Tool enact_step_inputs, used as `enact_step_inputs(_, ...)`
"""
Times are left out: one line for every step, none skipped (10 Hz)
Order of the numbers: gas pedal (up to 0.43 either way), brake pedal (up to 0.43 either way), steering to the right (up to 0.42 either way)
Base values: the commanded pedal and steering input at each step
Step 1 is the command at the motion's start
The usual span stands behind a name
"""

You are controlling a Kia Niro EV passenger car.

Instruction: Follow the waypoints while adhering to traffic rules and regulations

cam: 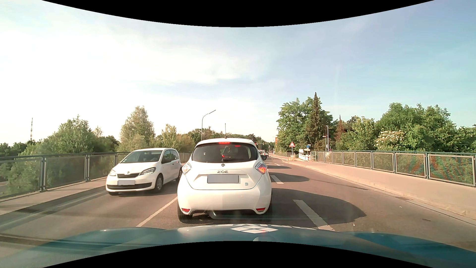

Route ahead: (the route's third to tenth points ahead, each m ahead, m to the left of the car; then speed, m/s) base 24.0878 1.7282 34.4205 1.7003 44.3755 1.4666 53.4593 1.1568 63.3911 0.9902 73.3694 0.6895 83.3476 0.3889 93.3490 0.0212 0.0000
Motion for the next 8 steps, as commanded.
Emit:
enact_step_inputs(0.0, 0.299, -0.001)
enact_step_inputs(0.0, 0.299, -0.001)
enact_step_inputs(0.0, 0.299, -0.001)
enact_step_inputs(0.0, 0.299, -0.001)
enact_step_inputs(0.0, 0.299, -0.001)
enact_step_inputs(0.0, 0.293, -0.001)
enact_step_inputs(0.0, 0.293, -0.001)
enact_step_inputs(0.0, 0.293, -0.001)
